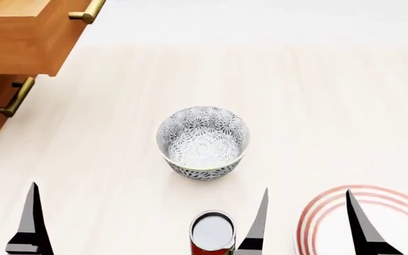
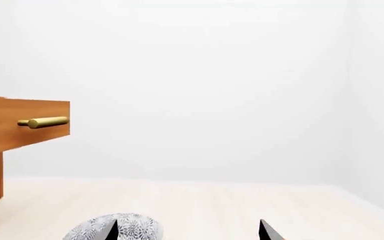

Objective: Put the ketchup in the top drawer of the cabinet.

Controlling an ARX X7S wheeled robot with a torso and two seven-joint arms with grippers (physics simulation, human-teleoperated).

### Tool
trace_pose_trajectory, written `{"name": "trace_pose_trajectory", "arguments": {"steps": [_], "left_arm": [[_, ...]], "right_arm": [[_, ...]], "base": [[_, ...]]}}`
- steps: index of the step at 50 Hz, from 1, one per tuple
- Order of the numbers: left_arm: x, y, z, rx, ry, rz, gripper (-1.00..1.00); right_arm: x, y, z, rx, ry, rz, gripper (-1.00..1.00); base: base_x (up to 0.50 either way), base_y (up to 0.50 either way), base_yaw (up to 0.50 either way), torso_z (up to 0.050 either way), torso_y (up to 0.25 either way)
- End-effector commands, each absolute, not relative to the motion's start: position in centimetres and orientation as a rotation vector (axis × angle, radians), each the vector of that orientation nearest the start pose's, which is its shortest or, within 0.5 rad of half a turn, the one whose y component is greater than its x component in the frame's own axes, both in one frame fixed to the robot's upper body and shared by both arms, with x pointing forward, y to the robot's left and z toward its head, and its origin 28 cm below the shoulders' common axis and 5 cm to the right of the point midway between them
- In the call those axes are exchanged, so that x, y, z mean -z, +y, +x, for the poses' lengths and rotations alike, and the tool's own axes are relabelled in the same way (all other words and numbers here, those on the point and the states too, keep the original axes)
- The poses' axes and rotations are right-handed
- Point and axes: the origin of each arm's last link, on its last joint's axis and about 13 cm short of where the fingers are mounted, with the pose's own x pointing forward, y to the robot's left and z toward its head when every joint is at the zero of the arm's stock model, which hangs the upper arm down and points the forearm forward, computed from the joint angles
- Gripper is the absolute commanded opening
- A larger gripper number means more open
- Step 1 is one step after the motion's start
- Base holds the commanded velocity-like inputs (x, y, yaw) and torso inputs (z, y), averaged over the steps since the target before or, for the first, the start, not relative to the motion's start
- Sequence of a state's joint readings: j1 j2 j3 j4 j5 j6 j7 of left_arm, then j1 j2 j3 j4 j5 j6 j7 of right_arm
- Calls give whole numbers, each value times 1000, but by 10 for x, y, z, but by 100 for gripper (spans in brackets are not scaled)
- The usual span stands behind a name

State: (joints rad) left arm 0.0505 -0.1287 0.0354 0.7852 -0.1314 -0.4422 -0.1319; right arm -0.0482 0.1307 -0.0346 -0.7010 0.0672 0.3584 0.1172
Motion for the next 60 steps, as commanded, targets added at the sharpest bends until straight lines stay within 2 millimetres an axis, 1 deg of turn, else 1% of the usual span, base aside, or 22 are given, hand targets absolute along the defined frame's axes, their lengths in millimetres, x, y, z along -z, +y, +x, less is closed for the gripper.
{"name": "trace_pose_trajectory", "arguments": {"steps": [1,12,14,23,24,29,38,40,41,60], "left_arm": [[-136,211,174,0,-283,-12,100],[-135,210,175,1,-282,-11,100],[-135,210,176,-3,-279,-8,100],[-134,210,178,-7,-267,-7,100],[-134,210,178,-7,-267,-4,100],[-133,211,177,-10,-263,-4,100],[-132,211,178,-14,-259,-1,100],[-132,211,178,-13,-259,-1,100],[-132,211,178,-13,-258,-2,100],[-131,211,178,-2,-255,-14,100]], "right_arm": [[-126,-106,182,20,-293,-39,100],[-126,-107,182,23,-290,-45,100],[-124,-108,183,55,-286,-61,100],[-125,-108,180,40,-284,-43,100],[-125,-108,179,8,-299,-31,100],[-124,-108,182,29,-291,-36,100],[-125,-109,181,20,-303,-21,100],[-125,-109,181,23,-296,-39,100],[-124,-108,181,26,-293,-61,100],[-122,-108,183,27,-280,-60,100]], "base": [[500,0,0,0,0],[500,0,0,0,0],[449,0,0,0,0],[0,0,0,0,2],[273,0,0,0,0],[439,0,0,0,0],[0,0,0,0,0],[0,55,0,0,0],[0,500,0,0,0],[0,500,0,0,0]]}}
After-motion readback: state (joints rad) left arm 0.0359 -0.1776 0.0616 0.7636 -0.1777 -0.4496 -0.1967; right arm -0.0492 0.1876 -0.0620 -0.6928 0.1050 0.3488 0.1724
